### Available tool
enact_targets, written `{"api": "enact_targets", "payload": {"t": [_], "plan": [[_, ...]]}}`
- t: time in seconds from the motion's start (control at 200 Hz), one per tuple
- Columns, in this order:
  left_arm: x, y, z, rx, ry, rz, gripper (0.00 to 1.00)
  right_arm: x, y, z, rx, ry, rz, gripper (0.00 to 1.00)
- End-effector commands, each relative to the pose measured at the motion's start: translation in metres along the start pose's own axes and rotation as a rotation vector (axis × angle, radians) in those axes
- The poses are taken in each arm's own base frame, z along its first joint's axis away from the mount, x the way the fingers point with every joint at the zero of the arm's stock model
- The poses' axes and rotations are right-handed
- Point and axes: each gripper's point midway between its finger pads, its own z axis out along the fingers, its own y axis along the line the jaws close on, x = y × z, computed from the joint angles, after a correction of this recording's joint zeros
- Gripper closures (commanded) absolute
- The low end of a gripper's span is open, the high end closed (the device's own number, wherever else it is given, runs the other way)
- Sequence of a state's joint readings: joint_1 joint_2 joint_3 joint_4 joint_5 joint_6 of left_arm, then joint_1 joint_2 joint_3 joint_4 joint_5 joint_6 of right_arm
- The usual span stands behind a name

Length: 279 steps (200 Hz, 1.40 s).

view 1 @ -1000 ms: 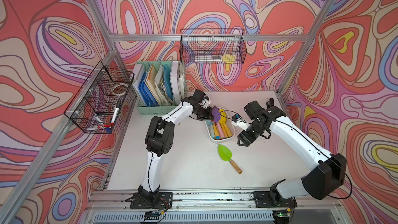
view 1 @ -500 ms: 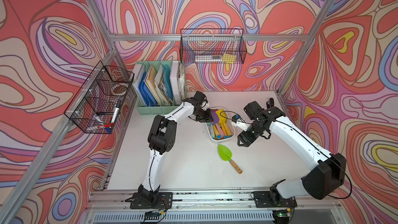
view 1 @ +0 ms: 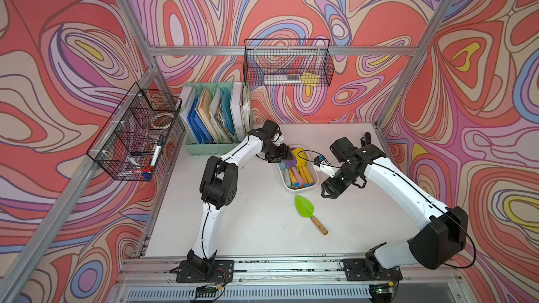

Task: Put the shovel into the storage box
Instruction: Place the shovel in the storage box, then pick up the shovel from the center of the board.

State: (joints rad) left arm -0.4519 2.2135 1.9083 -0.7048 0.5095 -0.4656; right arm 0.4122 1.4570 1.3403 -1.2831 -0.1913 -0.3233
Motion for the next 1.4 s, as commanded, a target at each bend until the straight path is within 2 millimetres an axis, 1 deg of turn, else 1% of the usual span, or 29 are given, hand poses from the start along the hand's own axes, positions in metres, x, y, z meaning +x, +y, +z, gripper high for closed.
{"api": "enact_targets", "payload": {"t": [0.0, 0.135, 0.175, 0.21, 0.285, 0.345, 0.451, 0.541, 0.626, 0.716, 0.826, 0.906, 0.996, 1.097, 1.202, 1.307, 1.392], "plan": [[-0.006, -0.019, -0.045, -0.005, -0.076, 0.053, 0.28, 0.006, -0.001, 0.009, -0.005, 0.041, 0.026, 0.31], [-0.009, -0.037, -0.080, 0.014, -0.170, 0.090, 0.24, 0.015, -0.003, 0.017, -0.004, 0.122, 0.104, 0.31], [-0.009, -0.042, -0.090, 0.024, -0.197, 0.097, 0.24, 0.016, -0.002, 0.020, 0.006, 0.141, 0.095, 0.32], [-0.009, -0.046, -0.099, 0.035, -0.223, 0.106, 0.23, 0.013, 0.001, 0.021, 0.015, 0.139, 0.084, 0.32], [-0.005, -0.053, -0.117, 0.051, -0.273, 0.116, 0.21, 0.003, 0.014, 0.020, -0.024, 0.121, 0.086, 0.32], [-0.001, -0.058, -0.131, 0.057, -0.305, 0.124, 0.20, -0.004, 0.018, 0.021, -0.043, 0.127, 0.115, 0.33], [0.009, -0.063, -0.154, 0.061, -0.348, 0.138, 0.19, -0.005, 0.025, 0.032, -0.024, 0.176, 0.113, 0.35], [0.019, -0.068, -0.170, 0.066, -0.368, 0.150, 0.19, -0.006, 0.030, 0.041, 0.014, 0.202, 0.153, 0.35], [0.028, -0.069, -0.184, 0.061, -0.386, 0.158, 0.18, -0.004, 0.032, 0.050, 0.075, 0.215, 0.220, 0.35], [0.036, -0.073, -0.198, 0.071, -0.414, 0.168, 0.17, 0.005, 0.038, 0.058, 0.117, 0.213, 0.298, 0.34], [0.045, -0.079, -0.210, 0.106, -0.438, 0.174, 0.15, 0.022, 0.050, 0.065, 0.150, 0.209, 0.365, 0.34], [0.052, -0.080, -0.214, 0.125, -0.442, 0.172, 0.15, 0.033, 0.064, 0.074, 0.137, 0.198, 0.377, 0.33], [0.058, -0.079, -0.215, 0.134, -0.440, 0.162, 0.15, 0.047, 0.075, 0.088, 0.127, 0.206, 0.382, 0.33], [0.064, -0.077, -0.214, 0.140, -0.439, 0.154, 0.15, 0.056, 0.082, 0.101, 0.131, 0.207, 0.372, 0.32], [0.067, -0.077, -0.214, 0.146, -0.435, 0.147, 0.15, 0.059, 0.082, 0.110, 0.139, 0.200, 0.372, 0.32], [0.069, -0.076, -0.213, 0.148, -0.431, 0.143, 0.15, 0.062, 0.074, 0.115, 0.182, 0.190, 0.374, 0.32], [0.069, -0.075, -0.213, 0.146, -0.434, 0.139, 0.15, 0.060, 0.067, 0.117, 0.214, 0.167, 0.367, 0.32]]}}
